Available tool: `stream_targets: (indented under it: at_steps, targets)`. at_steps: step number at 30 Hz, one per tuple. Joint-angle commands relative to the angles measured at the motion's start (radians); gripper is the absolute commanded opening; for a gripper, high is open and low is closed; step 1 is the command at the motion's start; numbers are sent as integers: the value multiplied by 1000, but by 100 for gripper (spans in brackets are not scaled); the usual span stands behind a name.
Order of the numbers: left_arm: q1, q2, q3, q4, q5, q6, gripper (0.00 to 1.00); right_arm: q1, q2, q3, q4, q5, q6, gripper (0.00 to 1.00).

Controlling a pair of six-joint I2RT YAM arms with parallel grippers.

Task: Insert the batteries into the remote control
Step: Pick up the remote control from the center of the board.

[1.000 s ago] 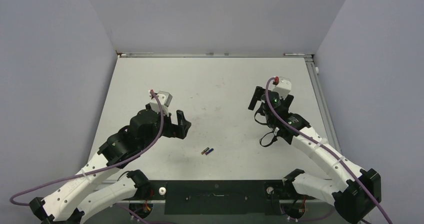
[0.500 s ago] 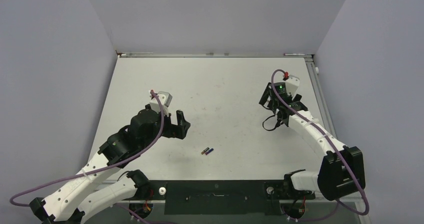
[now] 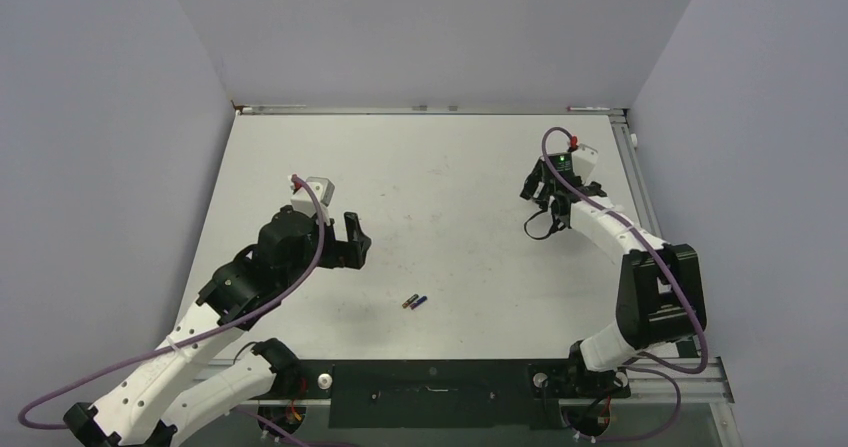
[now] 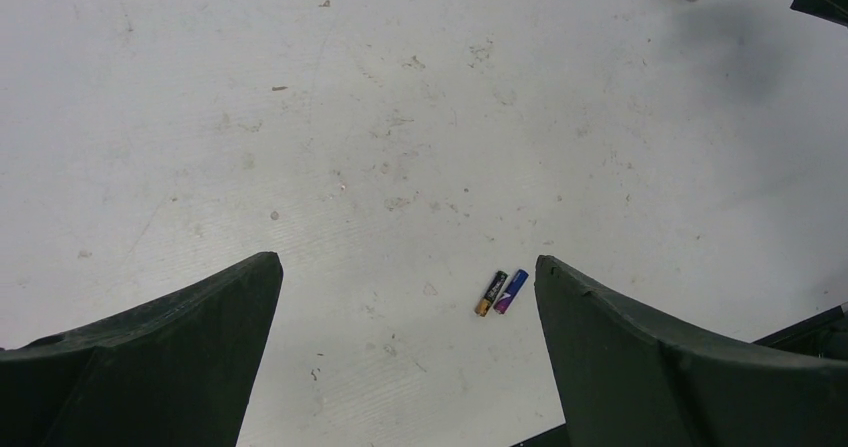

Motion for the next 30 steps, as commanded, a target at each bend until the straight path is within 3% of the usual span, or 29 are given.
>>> stream_targets:
  at_steps: [1,30]
  targets:
    - [25,4,9,3,18,9,96,-16,51,76,46,2,-3,100]
    - [47,4,6,1,27,21,96,-71,349,283,10,-13,27,100]
